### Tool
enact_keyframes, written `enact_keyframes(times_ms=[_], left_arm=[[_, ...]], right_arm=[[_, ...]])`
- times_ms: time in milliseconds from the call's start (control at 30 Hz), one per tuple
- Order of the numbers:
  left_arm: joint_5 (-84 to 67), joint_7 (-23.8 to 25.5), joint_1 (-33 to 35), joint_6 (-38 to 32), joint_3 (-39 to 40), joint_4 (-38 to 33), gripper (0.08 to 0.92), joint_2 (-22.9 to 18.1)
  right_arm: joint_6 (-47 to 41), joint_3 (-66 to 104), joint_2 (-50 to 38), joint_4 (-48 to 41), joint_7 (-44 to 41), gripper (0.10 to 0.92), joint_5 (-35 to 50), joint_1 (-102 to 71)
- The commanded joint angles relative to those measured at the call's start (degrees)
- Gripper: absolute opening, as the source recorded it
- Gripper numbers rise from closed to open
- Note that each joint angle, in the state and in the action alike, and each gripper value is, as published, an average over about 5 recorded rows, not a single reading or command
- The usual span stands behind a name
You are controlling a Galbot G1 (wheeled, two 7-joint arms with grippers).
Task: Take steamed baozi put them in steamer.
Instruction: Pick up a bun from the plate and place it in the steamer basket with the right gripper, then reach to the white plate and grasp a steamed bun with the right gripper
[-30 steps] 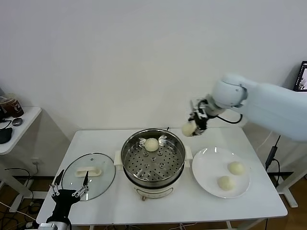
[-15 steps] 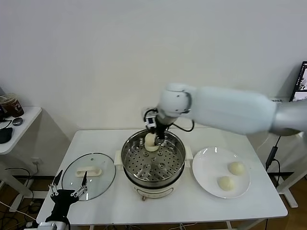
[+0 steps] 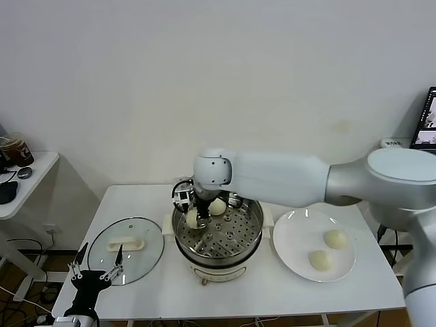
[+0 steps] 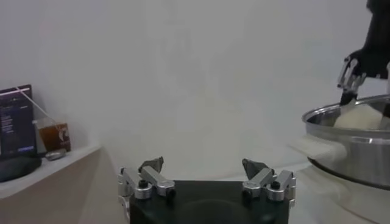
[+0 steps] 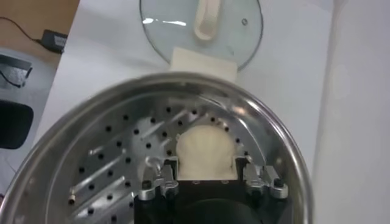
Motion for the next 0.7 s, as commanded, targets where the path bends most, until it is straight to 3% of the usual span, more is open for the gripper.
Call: enact_keyframes(times_ms=[33,400,700], left_arm=[[0.0,0.0,0.0,0.0,0.0,0.0,0.823,0.0],[0.0,0.0,-0.7,0.0,0.3,0.3,0.823,0.3],[-0.1,0.2,-1.7,0.1,1.1,1.0,0.823,1.1]], right_arm=[[-0.7,0.4,3.7,-3.8,1.3,0.557,-0.7,-3.5],[-0.2,3.2,-4.1,3.0,-5.6,0.806,-0.4,2.0],[10.4,1.2,-28.4,19.0,-20.9,0.823,-7.8,15.0]])
